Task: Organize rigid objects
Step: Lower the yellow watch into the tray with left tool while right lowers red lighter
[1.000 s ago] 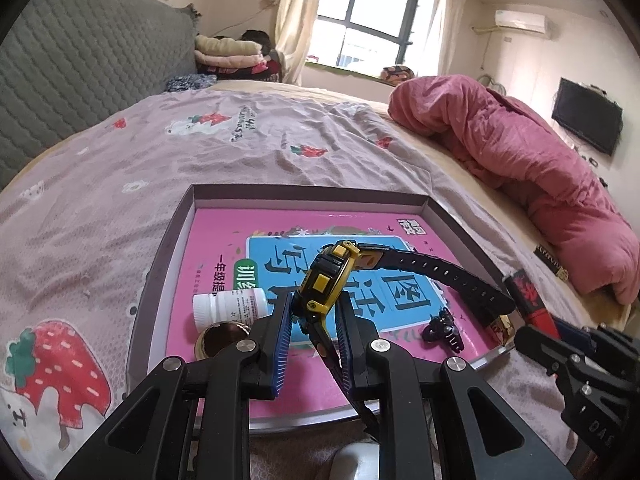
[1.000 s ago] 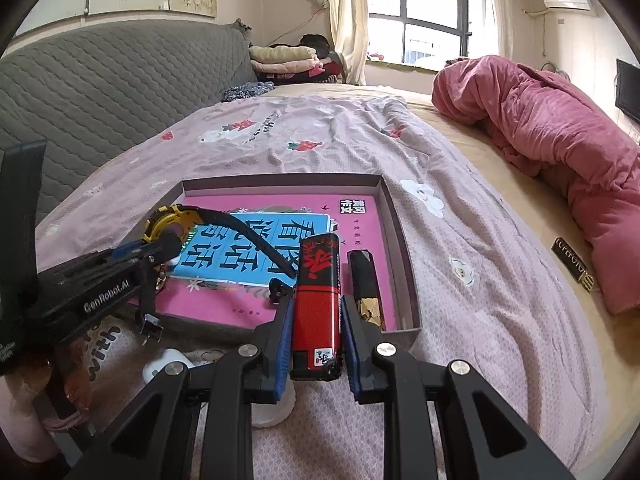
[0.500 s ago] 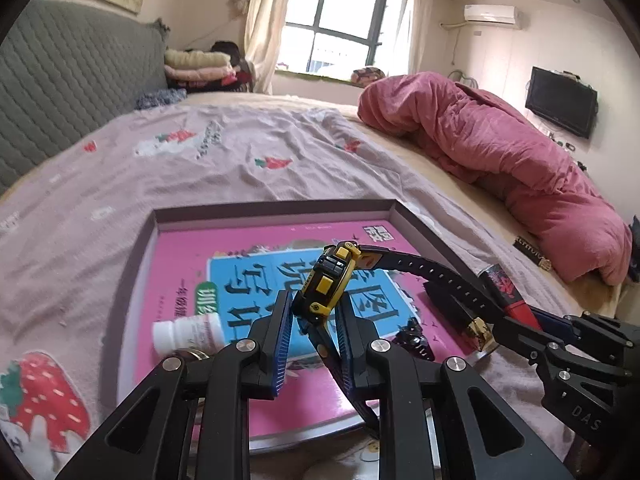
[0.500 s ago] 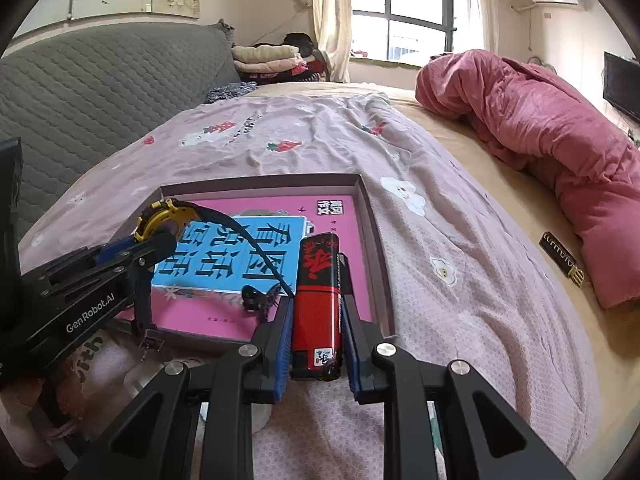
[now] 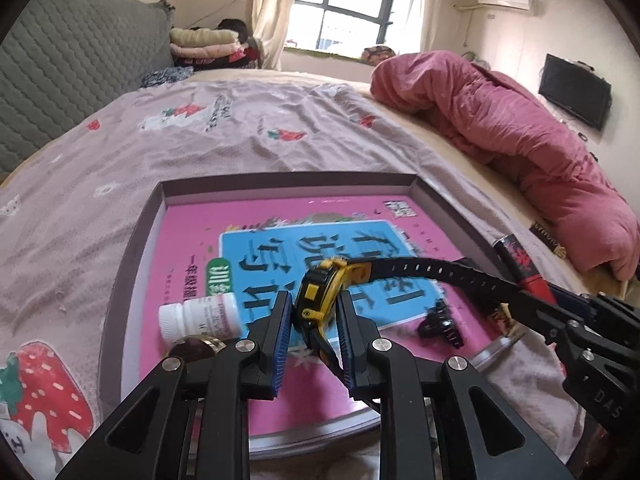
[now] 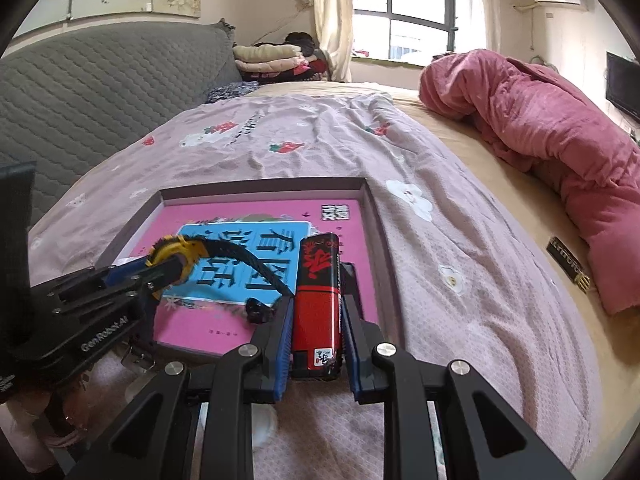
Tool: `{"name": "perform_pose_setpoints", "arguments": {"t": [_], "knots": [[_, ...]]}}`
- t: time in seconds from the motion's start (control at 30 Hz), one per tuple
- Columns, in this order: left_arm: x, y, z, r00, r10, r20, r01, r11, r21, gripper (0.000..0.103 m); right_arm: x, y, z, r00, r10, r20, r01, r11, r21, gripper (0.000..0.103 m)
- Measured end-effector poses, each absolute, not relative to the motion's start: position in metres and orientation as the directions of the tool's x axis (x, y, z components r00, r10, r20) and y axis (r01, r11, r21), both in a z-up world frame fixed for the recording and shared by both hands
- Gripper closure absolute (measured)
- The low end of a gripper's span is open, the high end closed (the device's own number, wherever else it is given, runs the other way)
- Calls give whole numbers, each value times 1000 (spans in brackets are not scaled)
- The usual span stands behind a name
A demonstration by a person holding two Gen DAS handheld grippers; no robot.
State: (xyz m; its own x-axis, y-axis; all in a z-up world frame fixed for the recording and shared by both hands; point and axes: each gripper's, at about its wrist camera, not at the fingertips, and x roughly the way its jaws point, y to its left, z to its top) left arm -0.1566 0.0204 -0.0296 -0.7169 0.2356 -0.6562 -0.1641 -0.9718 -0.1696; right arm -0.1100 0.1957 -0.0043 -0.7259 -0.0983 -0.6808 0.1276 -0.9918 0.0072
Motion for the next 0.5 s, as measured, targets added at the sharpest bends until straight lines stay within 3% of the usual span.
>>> {"name": "perform_pose_setpoints", "arguments": {"t": [0.5], "knots": [[-161, -5, -34, -730, 158, -665, -55, -983, -174, 80, -128, 166, -19, -693, -138, -708, 192, -981, 2, 80]]}}
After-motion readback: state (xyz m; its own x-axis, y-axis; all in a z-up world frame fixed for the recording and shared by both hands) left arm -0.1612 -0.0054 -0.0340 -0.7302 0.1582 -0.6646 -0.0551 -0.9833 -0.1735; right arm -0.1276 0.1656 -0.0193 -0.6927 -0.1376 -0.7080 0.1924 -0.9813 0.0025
